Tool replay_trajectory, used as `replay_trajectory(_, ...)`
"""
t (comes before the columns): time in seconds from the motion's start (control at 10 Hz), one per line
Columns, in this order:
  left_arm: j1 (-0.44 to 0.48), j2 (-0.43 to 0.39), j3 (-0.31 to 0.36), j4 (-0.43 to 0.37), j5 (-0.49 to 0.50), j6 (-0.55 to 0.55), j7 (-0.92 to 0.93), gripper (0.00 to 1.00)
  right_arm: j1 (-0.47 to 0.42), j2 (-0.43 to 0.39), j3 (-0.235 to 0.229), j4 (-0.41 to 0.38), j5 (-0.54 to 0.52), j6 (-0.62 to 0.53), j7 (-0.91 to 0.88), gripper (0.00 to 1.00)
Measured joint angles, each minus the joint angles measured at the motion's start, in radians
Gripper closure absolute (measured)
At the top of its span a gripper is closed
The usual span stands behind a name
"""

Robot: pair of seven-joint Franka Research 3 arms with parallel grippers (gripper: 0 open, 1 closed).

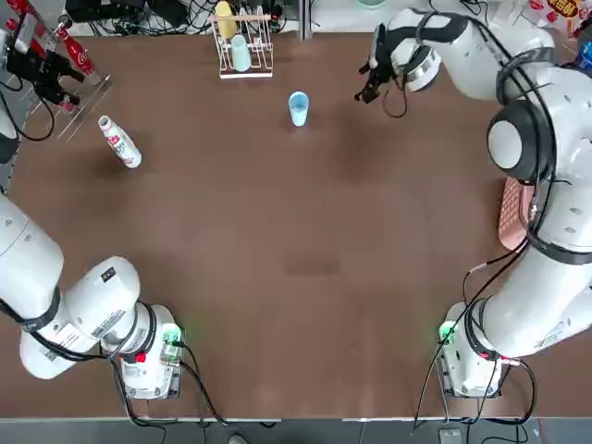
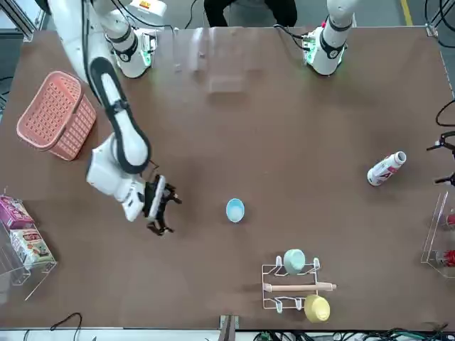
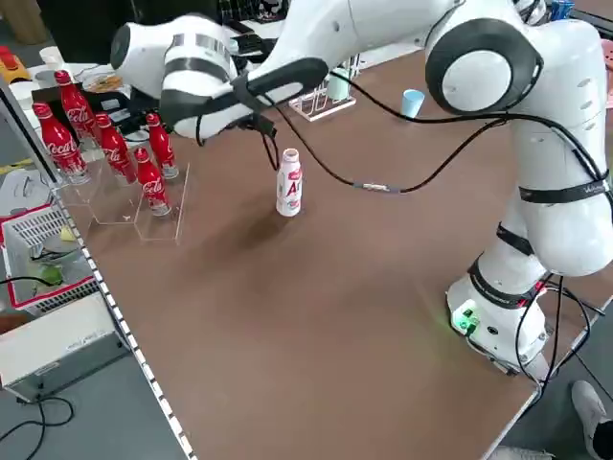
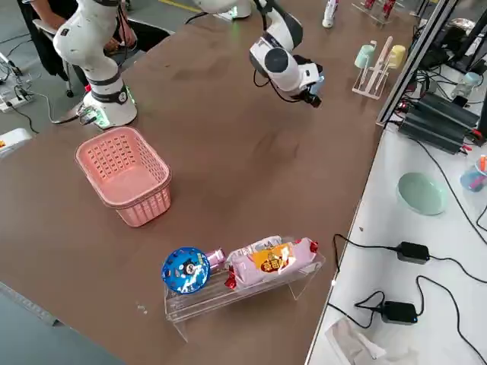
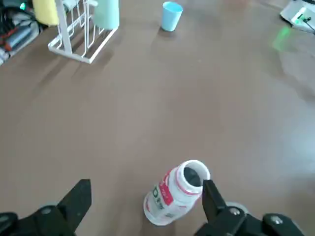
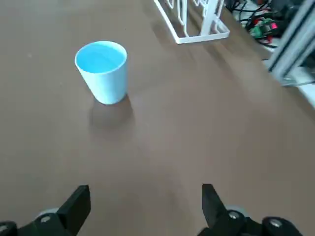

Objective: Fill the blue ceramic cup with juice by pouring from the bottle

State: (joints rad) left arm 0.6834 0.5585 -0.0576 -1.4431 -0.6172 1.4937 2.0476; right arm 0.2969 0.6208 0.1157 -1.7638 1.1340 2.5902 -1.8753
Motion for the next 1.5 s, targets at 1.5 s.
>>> replay_trajectory(1.5, 0.082, 0.256, -0.021, -0.101, -0.122, 0.022, 0.376, 0.00, 0.094, 0.281, 0.086, 0.263, 0.345, 0.062, -0.163, 0.00)
